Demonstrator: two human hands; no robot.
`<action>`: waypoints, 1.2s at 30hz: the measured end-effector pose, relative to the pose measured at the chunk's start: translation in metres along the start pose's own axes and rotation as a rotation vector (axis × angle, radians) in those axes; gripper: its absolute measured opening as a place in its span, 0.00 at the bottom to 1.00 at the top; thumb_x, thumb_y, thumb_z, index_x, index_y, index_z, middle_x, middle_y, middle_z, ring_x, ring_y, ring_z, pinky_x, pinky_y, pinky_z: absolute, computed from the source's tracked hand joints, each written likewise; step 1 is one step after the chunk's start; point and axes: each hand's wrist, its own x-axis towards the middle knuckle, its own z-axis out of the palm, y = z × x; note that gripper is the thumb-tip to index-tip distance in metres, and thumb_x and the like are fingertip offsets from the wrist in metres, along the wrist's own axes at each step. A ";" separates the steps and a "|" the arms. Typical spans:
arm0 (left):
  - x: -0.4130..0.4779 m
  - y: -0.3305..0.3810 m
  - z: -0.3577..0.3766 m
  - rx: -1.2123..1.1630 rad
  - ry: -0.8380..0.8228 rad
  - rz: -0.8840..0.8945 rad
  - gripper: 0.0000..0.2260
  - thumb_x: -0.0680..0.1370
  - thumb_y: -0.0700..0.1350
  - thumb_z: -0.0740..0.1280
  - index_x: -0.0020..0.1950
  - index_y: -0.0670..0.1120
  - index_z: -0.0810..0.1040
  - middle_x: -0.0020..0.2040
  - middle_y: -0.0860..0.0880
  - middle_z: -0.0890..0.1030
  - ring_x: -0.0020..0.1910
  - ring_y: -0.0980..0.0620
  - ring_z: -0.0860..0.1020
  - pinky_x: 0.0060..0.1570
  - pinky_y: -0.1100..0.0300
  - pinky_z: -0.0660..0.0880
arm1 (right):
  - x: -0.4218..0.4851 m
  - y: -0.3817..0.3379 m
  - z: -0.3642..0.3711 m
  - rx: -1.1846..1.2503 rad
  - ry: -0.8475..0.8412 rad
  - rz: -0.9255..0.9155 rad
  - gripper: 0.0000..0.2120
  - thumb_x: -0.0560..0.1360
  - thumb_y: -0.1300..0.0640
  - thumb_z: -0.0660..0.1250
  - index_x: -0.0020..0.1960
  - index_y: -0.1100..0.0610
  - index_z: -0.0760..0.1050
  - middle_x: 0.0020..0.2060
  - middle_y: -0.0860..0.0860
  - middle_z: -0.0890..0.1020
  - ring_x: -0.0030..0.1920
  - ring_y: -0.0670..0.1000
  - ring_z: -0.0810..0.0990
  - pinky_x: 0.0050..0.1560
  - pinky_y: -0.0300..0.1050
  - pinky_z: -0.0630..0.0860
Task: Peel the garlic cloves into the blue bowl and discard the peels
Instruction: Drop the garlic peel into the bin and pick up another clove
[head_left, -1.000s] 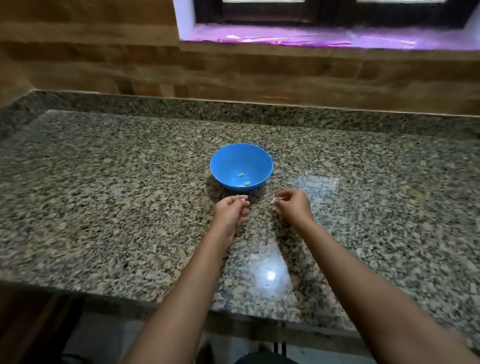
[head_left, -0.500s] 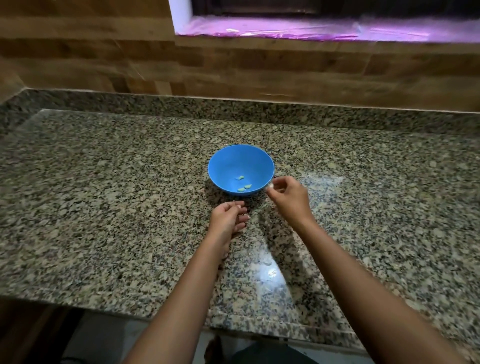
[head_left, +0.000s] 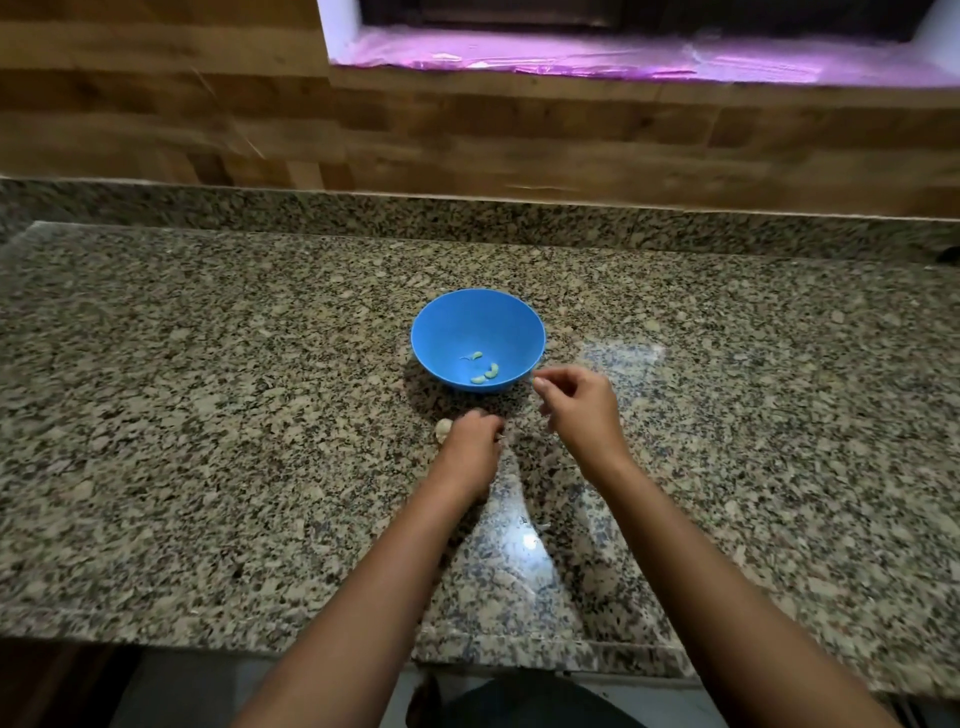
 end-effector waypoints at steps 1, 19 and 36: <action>0.001 -0.001 0.004 0.041 0.003 0.011 0.11 0.78 0.36 0.60 0.58 0.39 0.77 0.56 0.41 0.75 0.56 0.43 0.74 0.55 0.55 0.69 | -0.007 0.006 -0.003 -0.009 -0.024 0.036 0.04 0.76 0.60 0.65 0.49 0.59 0.78 0.39 0.52 0.81 0.36 0.48 0.78 0.36 0.41 0.77; -0.013 -0.011 0.008 0.204 0.040 0.120 0.08 0.80 0.40 0.58 0.57 0.38 0.71 0.59 0.42 0.70 0.60 0.46 0.67 0.57 0.56 0.65 | -0.021 0.037 0.002 -0.233 -0.154 0.100 0.10 0.72 0.61 0.71 0.52 0.58 0.79 0.47 0.49 0.81 0.44 0.45 0.78 0.39 0.29 0.72; -0.047 0.006 0.001 -1.429 -0.084 -0.291 0.13 0.72 0.32 0.70 0.42 0.44 0.66 0.33 0.45 0.79 0.28 0.52 0.77 0.27 0.64 0.75 | -0.027 0.006 -0.031 0.126 -0.585 0.181 0.06 0.72 0.69 0.67 0.48 0.66 0.78 0.40 0.57 0.83 0.38 0.49 0.82 0.40 0.37 0.79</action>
